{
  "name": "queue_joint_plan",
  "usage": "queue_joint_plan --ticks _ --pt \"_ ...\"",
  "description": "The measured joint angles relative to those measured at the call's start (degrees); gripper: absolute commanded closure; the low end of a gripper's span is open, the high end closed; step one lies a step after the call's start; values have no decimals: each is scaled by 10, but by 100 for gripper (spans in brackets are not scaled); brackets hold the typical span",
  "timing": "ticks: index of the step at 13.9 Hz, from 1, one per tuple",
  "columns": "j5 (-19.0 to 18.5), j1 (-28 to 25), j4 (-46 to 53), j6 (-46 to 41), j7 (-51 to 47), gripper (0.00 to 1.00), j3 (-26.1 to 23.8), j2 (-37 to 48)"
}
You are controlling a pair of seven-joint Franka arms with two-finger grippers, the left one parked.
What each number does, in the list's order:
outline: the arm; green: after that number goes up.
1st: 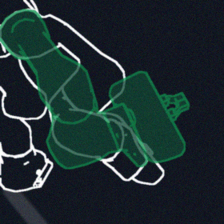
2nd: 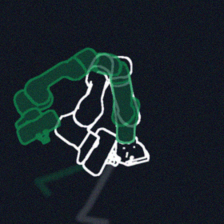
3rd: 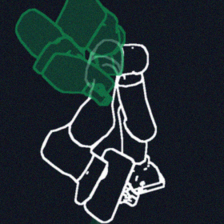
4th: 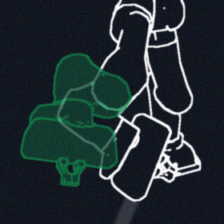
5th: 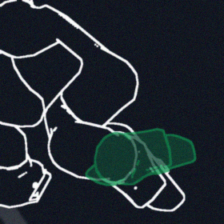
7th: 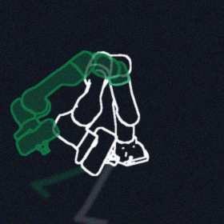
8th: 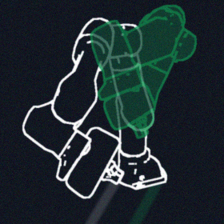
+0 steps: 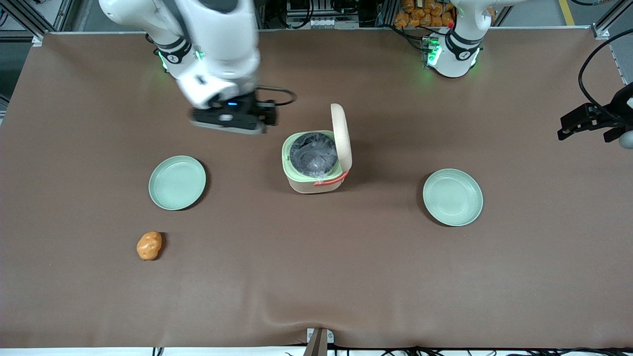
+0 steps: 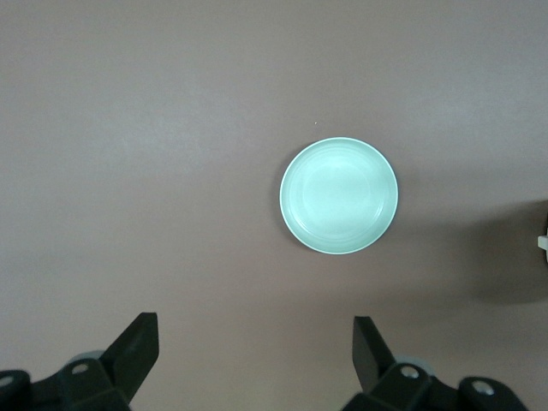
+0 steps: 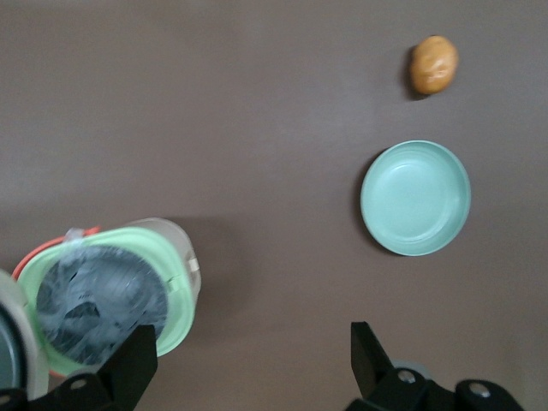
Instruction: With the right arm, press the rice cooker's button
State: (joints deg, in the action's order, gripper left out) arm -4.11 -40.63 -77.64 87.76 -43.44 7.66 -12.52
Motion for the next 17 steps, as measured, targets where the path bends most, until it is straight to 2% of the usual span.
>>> queue_joint_plan --ticks 3,8,13,17 --pt "6 66 0 -38 57 0 2 47" --pt "8 174 -2 -128 240 0 3 114" --pt "47 304 -65 -135 388 0 5 173" --pt "52 355 -112 -122 451 0 6 199"
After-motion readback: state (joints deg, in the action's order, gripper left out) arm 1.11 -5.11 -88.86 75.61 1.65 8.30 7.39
